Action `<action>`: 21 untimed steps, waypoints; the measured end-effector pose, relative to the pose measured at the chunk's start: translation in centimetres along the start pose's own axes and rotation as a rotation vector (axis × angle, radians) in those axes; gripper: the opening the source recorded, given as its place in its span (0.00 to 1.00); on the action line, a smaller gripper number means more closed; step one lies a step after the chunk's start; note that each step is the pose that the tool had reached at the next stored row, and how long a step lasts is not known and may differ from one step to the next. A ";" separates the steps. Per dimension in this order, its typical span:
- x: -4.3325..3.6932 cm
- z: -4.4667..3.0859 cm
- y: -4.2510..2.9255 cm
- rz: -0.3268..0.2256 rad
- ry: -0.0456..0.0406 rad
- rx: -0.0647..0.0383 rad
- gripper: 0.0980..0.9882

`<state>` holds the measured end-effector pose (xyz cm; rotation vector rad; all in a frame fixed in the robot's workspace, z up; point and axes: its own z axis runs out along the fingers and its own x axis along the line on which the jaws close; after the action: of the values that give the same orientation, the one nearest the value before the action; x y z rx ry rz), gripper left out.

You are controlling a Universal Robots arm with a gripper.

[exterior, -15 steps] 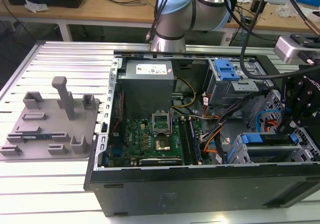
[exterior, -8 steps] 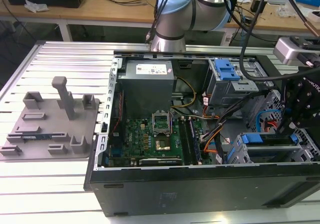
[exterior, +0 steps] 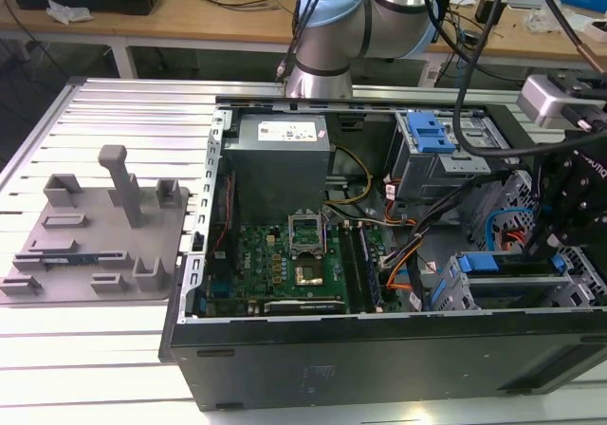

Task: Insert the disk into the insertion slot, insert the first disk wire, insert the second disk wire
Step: 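Insert the first disk wire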

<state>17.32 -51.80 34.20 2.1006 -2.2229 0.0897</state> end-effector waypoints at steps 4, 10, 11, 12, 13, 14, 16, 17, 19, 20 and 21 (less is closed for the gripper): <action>0.03 0.13 -0.03 0.001 -0.0007 0.000 0.07; 0.12 0.19 -0.08 0.003 -0.0004 0.000 0.07; 0.15 0.25 -0.09 0.003 -0.0004 0.000 0.07; 0.18 0.31 -0.09 0.003 -0.0004 0.000 0.07; 0.22 0.37 -0.10 0.003 -0.0004 0.000 0.07; 0.24 0.39 -0.09 0.003 -0.0002 0.000 0.07; 0.28 0.40 -0.09 0.003 -0.0001 0.000 0.07; 0.30 0.41 -0.10 0.003 -0.0002 0.000 0.07; 0.33 0.39 -0.10 0.003 0.0003 0.000 0.07; 0.34 0.33 -0.09 0.003 0.0002 0.000 0.09; 0.36 0.04 -0.09 0.003 -0.0003 0.000 0.16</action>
<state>17.39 -52.17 34.20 2.0971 -2.2263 0.0891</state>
